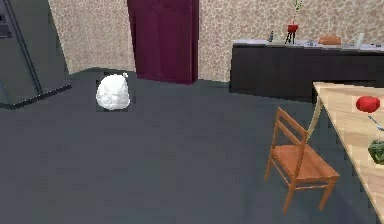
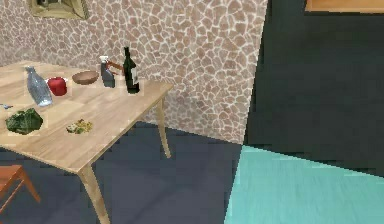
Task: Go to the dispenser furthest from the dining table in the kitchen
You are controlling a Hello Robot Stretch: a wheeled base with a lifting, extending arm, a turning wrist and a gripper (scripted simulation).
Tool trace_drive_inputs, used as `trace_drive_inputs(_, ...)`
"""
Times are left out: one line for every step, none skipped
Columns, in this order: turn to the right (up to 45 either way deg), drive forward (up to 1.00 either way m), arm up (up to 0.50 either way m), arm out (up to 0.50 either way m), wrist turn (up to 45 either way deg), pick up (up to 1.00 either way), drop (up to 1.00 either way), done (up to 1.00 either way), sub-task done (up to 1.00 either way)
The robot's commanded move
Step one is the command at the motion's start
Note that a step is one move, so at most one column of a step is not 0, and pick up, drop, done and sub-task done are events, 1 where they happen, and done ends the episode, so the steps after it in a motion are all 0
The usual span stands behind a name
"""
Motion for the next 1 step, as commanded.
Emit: trace_drive_inputs(3.0, 0.00, 0.00, 0.00, 0.0, 0.00, 0.00, 0.00, 0.00)
